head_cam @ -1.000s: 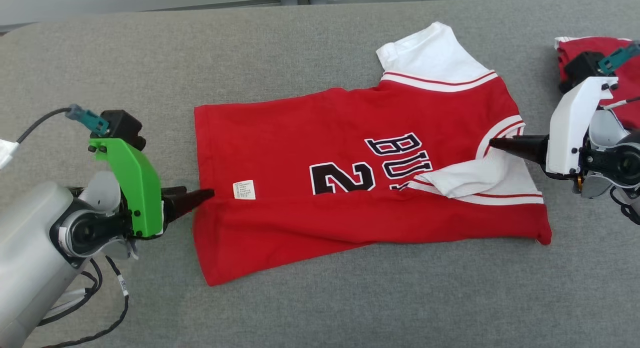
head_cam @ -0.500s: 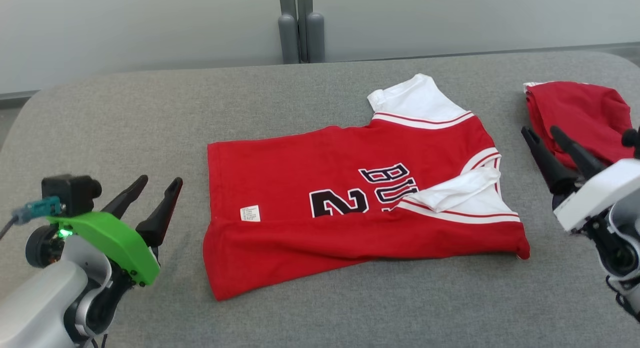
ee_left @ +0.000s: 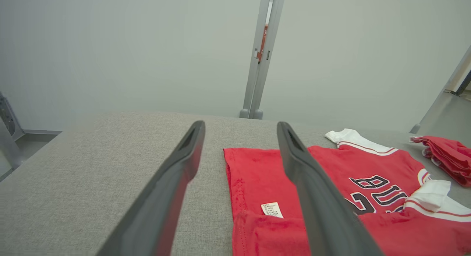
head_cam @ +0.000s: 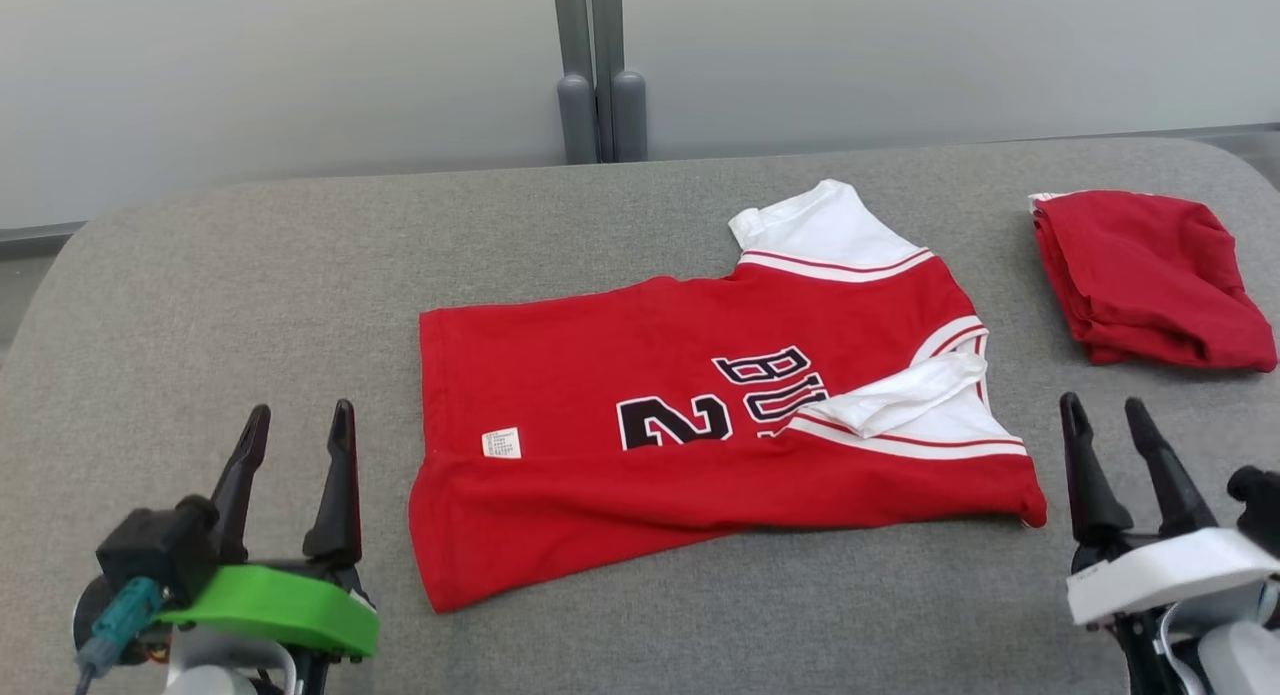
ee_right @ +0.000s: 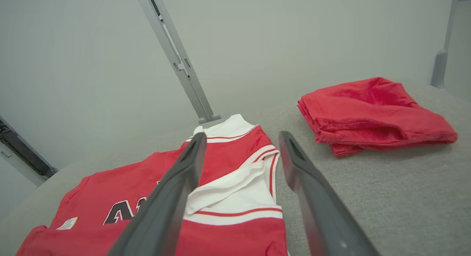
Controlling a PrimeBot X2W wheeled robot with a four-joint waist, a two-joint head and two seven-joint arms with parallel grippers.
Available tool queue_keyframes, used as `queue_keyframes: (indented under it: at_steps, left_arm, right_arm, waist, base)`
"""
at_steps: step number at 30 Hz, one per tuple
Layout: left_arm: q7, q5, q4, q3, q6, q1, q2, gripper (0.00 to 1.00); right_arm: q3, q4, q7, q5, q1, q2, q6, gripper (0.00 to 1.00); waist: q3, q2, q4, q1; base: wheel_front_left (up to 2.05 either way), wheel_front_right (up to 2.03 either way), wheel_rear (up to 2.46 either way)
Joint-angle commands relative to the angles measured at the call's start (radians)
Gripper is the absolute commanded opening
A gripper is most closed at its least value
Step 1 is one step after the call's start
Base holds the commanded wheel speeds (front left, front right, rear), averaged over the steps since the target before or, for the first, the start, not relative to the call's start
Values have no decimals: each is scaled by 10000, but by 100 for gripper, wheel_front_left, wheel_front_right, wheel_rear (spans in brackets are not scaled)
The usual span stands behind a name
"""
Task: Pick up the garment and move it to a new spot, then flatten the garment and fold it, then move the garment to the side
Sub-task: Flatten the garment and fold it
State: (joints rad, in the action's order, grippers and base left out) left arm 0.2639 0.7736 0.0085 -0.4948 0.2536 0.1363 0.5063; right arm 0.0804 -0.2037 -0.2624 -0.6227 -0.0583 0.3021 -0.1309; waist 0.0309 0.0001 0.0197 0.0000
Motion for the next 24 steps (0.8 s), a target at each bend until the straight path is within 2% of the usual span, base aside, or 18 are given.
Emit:
queue_keyframes:
  at_steps: [1, 6, 9, 11, 16, 24]
  left_arm:
    - [-2, -413, 68, 322, -137, -491, -292, 100]
    - [-1, -1549, 482, 1218, -829, -1328, -1273, 100]
    - [-1, -1883, 996, 1280, -1267, -1531, -1558, 100]
    - [-33, -1854, 1581, 1070, -1527, -1495, -1648, 100]
    - [-998, -1390, 2958, 541, -2121, -924, -1958, 100]
    - [-1940, -1117, 4742, 45, -2679, -85, -2415, 100]
  right_arm:
    - [-118, -89, -25, 243, 268, -184, 3, 100]
    - [-154, -856, -26, 794, 391, -453, 5, 100]
    - [-85, -1386, 66, 886, 94, -449, 3, 100]
    - [-10, -1806, 282, 819, -129, -435, 3, 100]
    - [246, -2976, 945, 673, -802, -376, 3, 100]
    - [768, -4369, 1786, 308, -1425, -418, 5, 100]
  waist:
    - [-1, -1, -5, 0]
    - [24, -1, 33, 0]
    - [24, -1, 75, 0]
    - [43, -1, 90, 0]
    - [146, -1, 172, 0]
    - [328, -1, 259, 0]
  base:
    - [0, 0, 0]
    - [0, 0, 0]
    - [0, 0, 0]
    - [0, 0, 0]
    - [0, 0, 0]
    - [0, 0, 0]
